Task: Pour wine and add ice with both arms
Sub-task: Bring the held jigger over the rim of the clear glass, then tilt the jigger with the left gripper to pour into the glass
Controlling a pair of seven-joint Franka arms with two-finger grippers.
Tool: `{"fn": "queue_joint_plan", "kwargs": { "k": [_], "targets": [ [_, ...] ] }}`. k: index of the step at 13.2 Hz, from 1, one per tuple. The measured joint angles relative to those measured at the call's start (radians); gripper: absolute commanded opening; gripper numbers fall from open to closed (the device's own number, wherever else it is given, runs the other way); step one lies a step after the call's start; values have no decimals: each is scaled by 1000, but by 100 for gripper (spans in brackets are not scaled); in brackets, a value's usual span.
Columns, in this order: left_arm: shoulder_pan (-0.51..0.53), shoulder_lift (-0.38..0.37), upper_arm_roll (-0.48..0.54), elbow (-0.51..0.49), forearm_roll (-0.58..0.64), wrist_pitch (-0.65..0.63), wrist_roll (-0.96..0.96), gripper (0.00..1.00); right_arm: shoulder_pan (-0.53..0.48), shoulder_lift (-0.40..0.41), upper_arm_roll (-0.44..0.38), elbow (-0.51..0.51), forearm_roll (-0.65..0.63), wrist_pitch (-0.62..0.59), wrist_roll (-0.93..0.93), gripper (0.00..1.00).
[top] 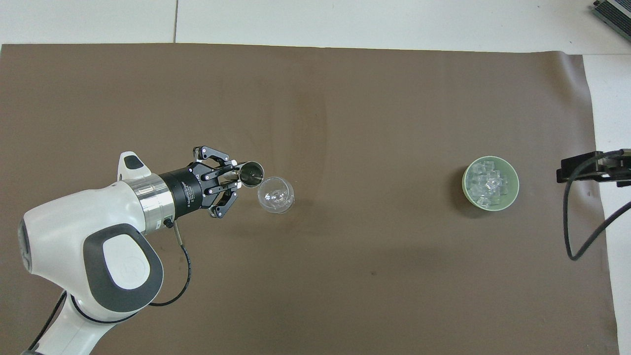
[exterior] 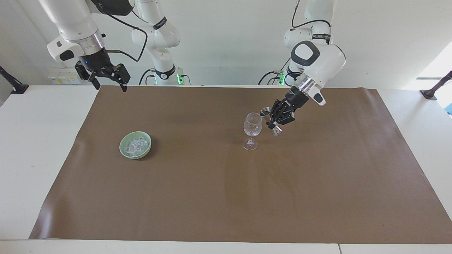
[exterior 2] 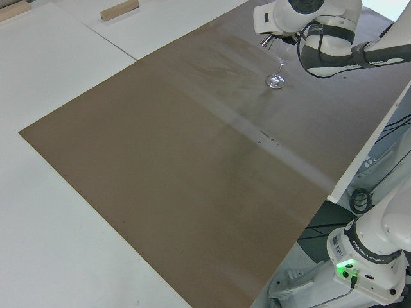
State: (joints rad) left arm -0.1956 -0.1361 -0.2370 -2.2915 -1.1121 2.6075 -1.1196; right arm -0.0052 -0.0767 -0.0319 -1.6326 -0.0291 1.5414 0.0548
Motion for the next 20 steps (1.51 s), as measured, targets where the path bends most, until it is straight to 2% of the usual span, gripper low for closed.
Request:
{"fn": "queue_joint_plan", "kwargs": {
  "k": [13, 20],
  "targets": [
    [-57, 1, -6, -18, 14, 131, 138, 0, 0, 0, 0, 0, 0, 0, 0, 100],
    [-61, 1, -6, -27, 15, 158, 246, 0, 0, 0, 0, 0, 0, 0, 0, 100]
  ]
}}
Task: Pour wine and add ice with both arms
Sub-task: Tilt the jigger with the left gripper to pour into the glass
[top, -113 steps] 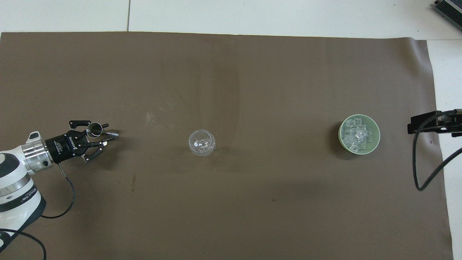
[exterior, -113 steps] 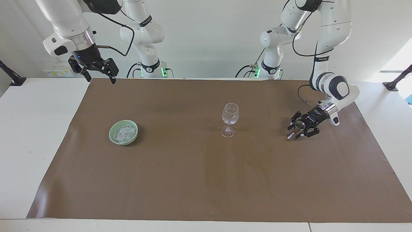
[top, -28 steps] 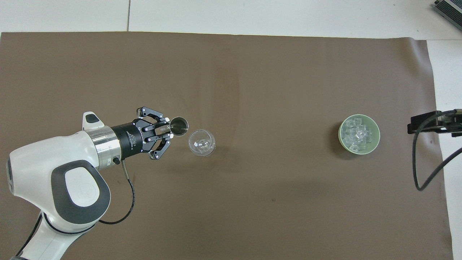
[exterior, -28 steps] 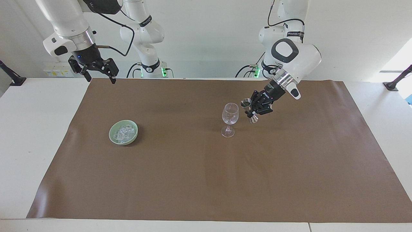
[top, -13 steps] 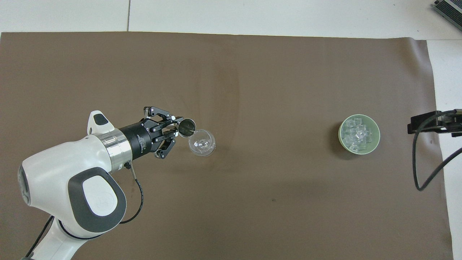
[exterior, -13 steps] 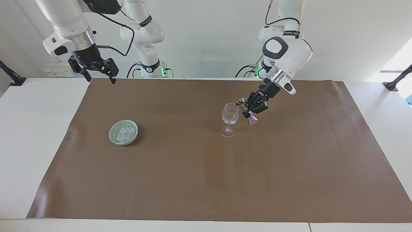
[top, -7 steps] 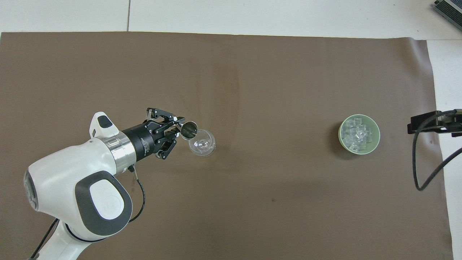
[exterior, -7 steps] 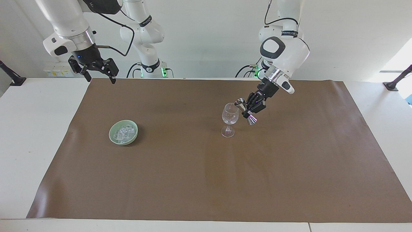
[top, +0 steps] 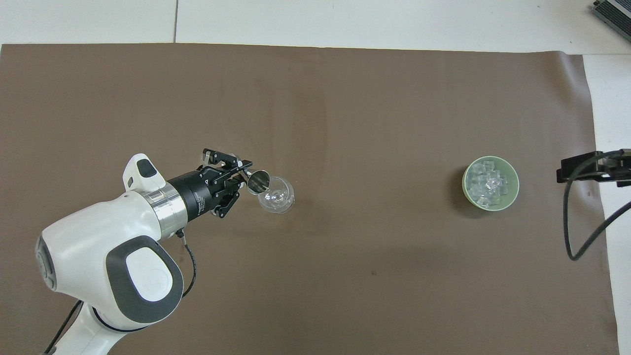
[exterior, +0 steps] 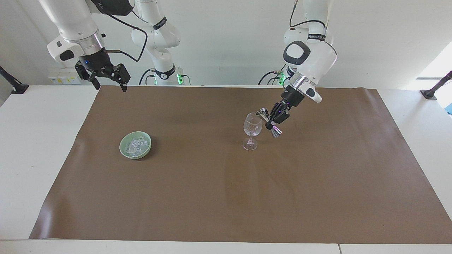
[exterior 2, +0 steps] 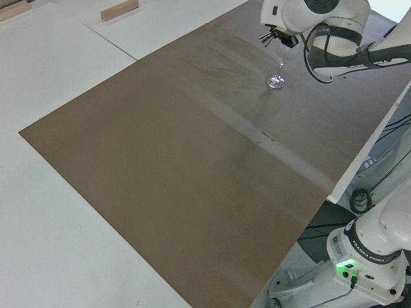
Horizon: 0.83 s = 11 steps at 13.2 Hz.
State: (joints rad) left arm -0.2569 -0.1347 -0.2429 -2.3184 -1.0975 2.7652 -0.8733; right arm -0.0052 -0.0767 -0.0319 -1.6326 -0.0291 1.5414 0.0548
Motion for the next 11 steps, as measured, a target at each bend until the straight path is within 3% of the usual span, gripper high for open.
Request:
{"fn": "queue_joint_plan", "kwargs": {
  "k": [11],
  "targets": [
    [-31, 0, -3, -1, 0, 107, 113, 0, 0, 0, 0, 0, 0, 0, 0, 100]
  ]
}}
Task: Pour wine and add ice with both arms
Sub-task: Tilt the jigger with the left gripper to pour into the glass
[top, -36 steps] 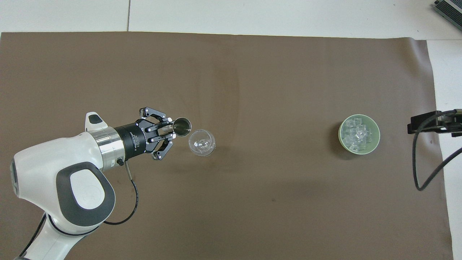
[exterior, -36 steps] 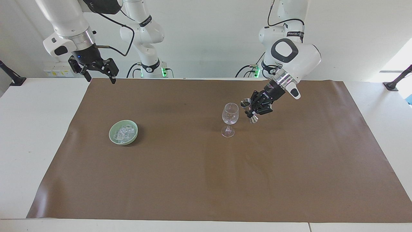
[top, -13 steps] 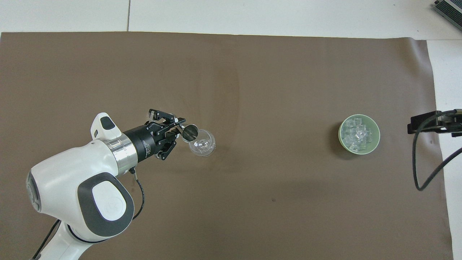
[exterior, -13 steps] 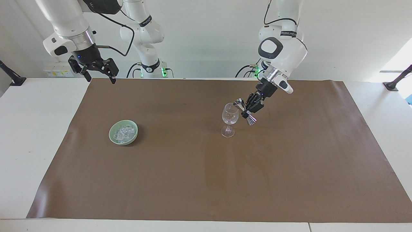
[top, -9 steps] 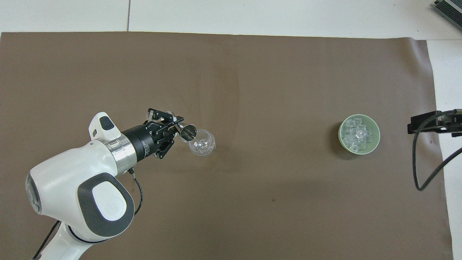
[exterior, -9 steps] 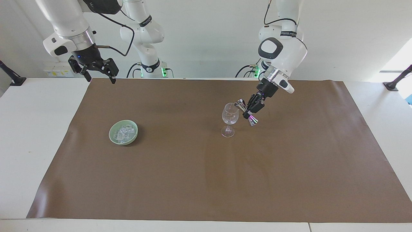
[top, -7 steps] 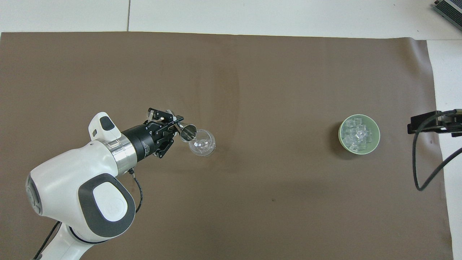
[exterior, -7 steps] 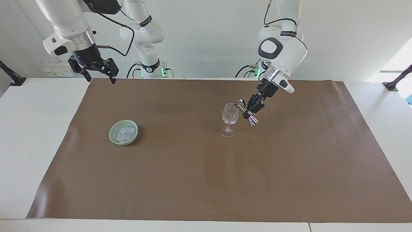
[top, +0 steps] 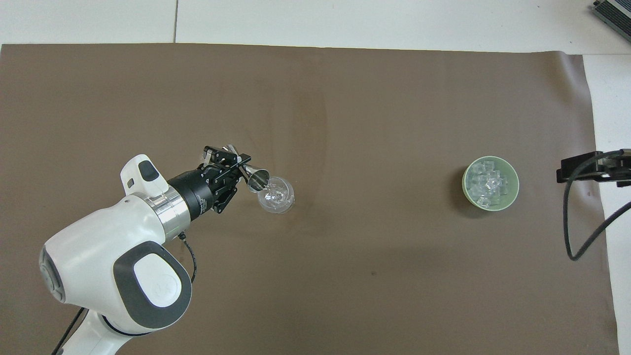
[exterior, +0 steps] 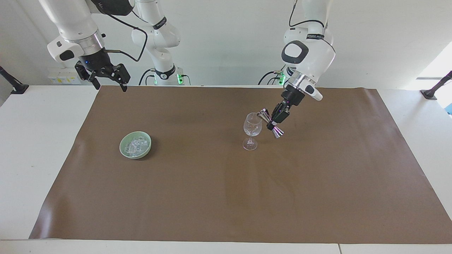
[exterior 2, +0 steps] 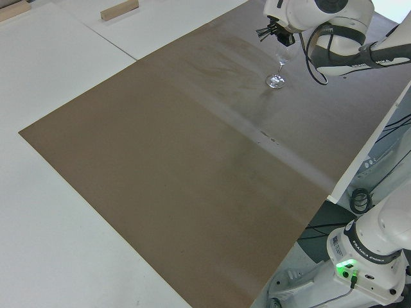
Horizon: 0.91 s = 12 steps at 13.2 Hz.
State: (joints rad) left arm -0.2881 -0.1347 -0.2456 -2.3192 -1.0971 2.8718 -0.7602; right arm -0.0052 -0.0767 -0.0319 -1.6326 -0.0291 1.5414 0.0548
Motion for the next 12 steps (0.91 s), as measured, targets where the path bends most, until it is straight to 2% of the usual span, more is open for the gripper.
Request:
{"fn": "queue_joint_plan", "kwargs": {
  "k": [12],
  "targets": [
    [-24, 4, -4, 0, 0, 76, 102, 0, 0, 0, 0, 0, 0, 0, 0, 100]
  ]
}}
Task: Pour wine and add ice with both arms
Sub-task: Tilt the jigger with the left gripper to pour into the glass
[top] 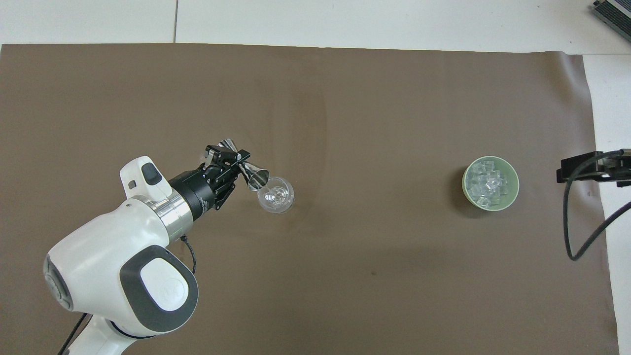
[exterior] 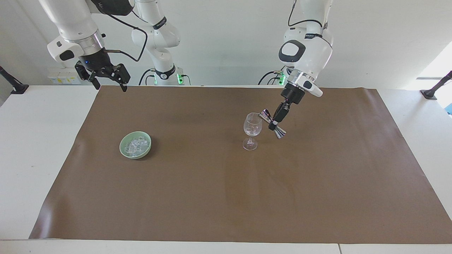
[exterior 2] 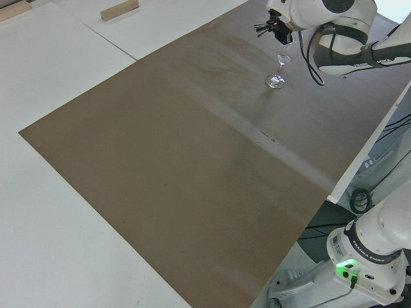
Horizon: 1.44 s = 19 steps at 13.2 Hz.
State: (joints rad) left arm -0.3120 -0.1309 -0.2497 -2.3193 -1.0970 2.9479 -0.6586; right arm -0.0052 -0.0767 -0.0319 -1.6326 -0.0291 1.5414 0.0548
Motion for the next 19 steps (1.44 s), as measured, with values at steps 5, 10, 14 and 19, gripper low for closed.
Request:
{"fn": "queue_joint_plan", "kwargs": {
  "k": [5, 10, 14, 19],
  "targets": [
    [-21, 6, -2, 0, 0, 38, 62, 0, 0, 0, 0, 0, 0, 0, 0, 100],
    [-21, 8, -2, 0, 0, 55, 143, 0, 0, 0, 0, 0, 0, 0, 0, 100],
    [-22, 8, -3, 0, 0, 74, 154, 0, 0, 0, 0, 0, 0, 0, 0, 100],
    [-25, 8, -6, 2, 0, 105, 157, 0, 0, 0, 0, 0, 0, 0, 0, 100]
  ]
}}
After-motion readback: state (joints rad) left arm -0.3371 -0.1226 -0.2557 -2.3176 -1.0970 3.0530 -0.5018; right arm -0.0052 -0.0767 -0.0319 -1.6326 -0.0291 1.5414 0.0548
